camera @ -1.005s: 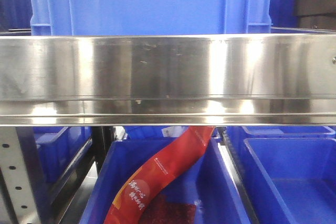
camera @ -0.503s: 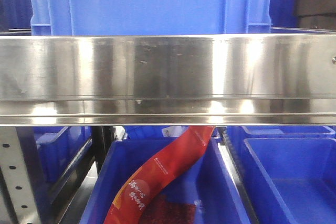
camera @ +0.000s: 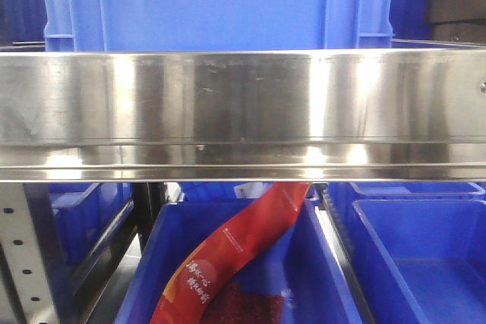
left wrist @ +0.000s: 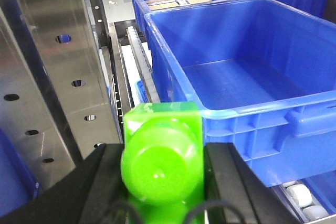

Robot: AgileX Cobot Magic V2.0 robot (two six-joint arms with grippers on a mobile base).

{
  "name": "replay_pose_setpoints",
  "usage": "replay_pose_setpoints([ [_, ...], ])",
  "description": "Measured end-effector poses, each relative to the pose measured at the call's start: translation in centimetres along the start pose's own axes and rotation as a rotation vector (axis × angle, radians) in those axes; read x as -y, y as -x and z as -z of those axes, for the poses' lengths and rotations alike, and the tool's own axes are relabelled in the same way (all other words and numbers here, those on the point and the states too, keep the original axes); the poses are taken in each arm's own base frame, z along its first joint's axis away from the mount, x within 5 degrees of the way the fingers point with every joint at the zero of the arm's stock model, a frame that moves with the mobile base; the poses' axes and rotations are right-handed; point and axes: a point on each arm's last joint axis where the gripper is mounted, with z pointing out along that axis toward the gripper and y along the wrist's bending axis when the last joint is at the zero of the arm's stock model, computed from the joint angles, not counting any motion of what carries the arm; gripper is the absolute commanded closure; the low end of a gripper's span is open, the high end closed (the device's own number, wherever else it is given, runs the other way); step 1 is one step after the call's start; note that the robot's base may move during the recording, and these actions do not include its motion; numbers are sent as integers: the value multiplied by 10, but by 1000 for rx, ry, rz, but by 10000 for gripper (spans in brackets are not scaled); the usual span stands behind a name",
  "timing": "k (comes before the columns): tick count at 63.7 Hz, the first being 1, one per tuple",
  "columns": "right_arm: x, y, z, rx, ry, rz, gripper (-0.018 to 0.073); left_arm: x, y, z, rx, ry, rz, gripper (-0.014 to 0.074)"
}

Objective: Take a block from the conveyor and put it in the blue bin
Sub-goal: 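Open both grippers to drop the blocks into the blue bin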

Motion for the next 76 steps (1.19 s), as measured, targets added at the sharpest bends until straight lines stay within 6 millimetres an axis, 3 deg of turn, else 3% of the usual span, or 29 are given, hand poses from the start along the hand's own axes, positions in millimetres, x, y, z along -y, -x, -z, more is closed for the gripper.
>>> replay_pose_setpoints([
  [27,-2,2,-1,2,17,2,721,0,6,-2,43,-7,11,707],
  [41,-22,38,-18,52,148,57,721,17,41,-25,75,-139,-1,707],
  [53,-57,73,-63,56,281,102,721,51,73,-67,68,-282,-51,707],
  [61,-82,78,-108,-3,334,121,721,73,84,-103,39,-332,-70,707],
  [67,-94,78,-135,-39,345,128,721,84,80,-136,-12,-338,-77,707],
  [76,-106,62,-176,-119,342,142,721,96,61,-182,-117,-337,-89,707],
])
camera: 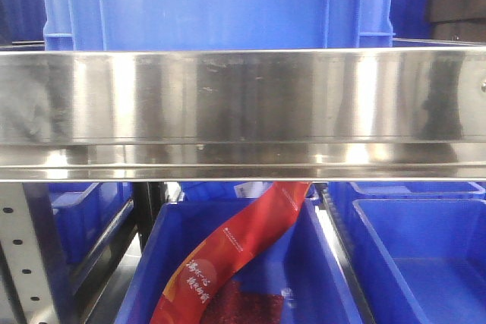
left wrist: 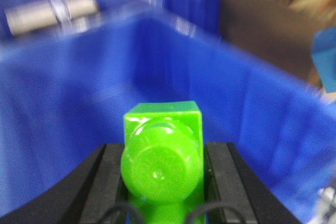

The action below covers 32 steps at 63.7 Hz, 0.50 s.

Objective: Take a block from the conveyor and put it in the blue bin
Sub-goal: 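Open both grippers to drop the blocks into the blue bin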

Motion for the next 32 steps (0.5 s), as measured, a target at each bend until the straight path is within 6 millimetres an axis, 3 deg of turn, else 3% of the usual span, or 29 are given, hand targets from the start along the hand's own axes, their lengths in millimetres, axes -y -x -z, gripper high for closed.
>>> replay_pose_setpoints([
  [9,3,-16,-35,-82,-3,-5,720,-2,-12,-31,-69,-1,4,681],
  [15,4,-22,-46,-109,-4,-7,659,-2,-15,-39,-84,-2,5,545],
  [25,4,-24,-51,-119,-4,-6,329,-3,-15,-43,-76,0,5,220],
  [28,4,-24,-51,-119,-4,-6,202,-3,-15,-43,-73,0,5,144],
  [32,4,-24,-51,-117,-4,-6,97,-3,-14,-43,-71,1,5,78],
])
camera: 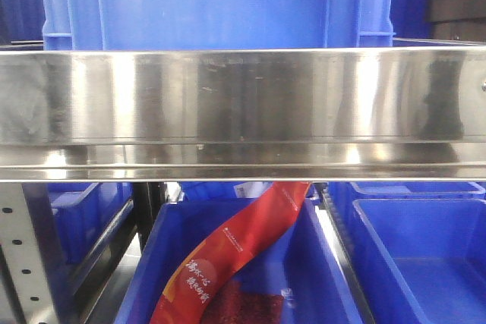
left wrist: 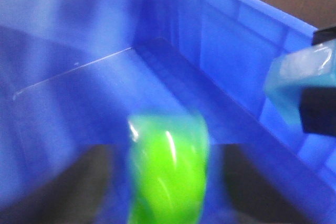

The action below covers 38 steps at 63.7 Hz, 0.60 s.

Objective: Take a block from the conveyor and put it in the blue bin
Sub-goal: 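Open both grippers to drop the blocks into the blue bin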

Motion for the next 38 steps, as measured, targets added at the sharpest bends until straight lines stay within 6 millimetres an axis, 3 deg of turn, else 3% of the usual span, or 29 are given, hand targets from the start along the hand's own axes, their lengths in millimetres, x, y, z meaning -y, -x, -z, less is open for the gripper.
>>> replay_pose_setpoints([
  [5,0,0,0,2,0,0,67,0,0,0,1,0,0,71],
  [10,0,2,3,11,0,1,126,0,0,0,1,-1,2,97],
  [18,-1,8,19,43,2,3,368,1,2,6,9,-3,3,237],
  [28,-4,15,54,82,6,8,731,2,9,39,50,-4,-1,580],
  [32,-5,19,72,110,8,11,720,3,12,57,72,-4,-3,709],
  [38,-7,16,92,141,9,12,720,4,15,85,103,6,-17,707],
])
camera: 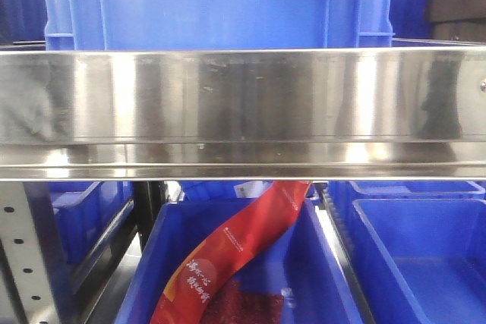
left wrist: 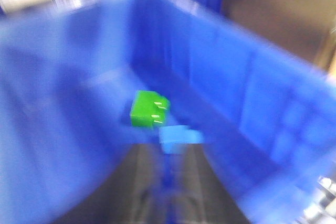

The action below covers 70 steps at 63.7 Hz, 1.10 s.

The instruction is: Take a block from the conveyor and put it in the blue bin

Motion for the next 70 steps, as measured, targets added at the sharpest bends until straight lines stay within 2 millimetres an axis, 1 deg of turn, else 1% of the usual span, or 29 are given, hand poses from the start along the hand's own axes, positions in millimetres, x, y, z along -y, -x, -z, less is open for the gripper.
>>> replay_pose_setpoints([
  [6,-1,-6,17,39,-2,0,721,2,-2,25,12,2,-5,707],
  [9,-1,-11,28,62,-4,0,721,2,-7,33,10,4,-7,707],
  [16,-1,-32,42,83,-9,-3,721,4,-31,45,-7,5,8,707],
  [19,-1,-43,48,98,-11,-4,721,5,-40,51,14,8,24,707],
  [20,-1,-46,53,108,-12,-4,721,6,-45,53,20,10,31,707],
  [24,0,-66,60,116,-16,-6,721,7,-64,56,33,14,43,707],
  [27,0,-78,66,129,-19,-7,721,8,-78,62,59,18,48,707],
  [28,0,-82,70,139,-19,-7,721,8,-81,67,76,20,48,707],
  [29,0,-89,70,134,-21,-8,721,9,-85,69,92,21,51,707],
  [30,0,-93,74,144,-21,-8,721,9,-92,72,98,22,55,707],
  [32,0,-102,78,147,-23,-9,721,10,-100,76,123,25,55,707],
  [33,1,-109,78,138,-24,-9,721,10,-104,78,132,27,55,707],
  [34,1,-113,81,150,-25,-9,721,11,-112,78,128,27,56,707],
  [35,1,-120,81,140,-26,-10,721,11,-115,83,152,30,56,707],
  [36,1,-125,82,142,-26,-10,721,12,-123,83,149,31,56,707],
  [39,2,-140,87,146,-28,-11,721,13,-135,91,183,35,56,707],
  [40,2,-144,88,151,-29,-11,721,13,-142,91,186,36,57,707],
  [42,2,-152,93,159,-30,-11,721,14,-150,96,215,39,56,707],
  [43,2,-158,94,161,-31,-11,721,14,-157,98,220,40,57,707],
  [50,2,-189,103,170,-34,-12,721,17,-188,107,272,48,57,707],
  [54,3,-200,108,183,-35,-12,721,18,-203,114,317,52,56,707],
  [60,3,-214,111,184,-36,-10,721,19,-221,118,349,54,61,707],
  [65,3,-219,114,188,-35,-10,721,20,-230,123,372,55,63,707],
  [70,3,-220,115,199,-36,-10,721,21,-233,126,394,55,66,707],
])
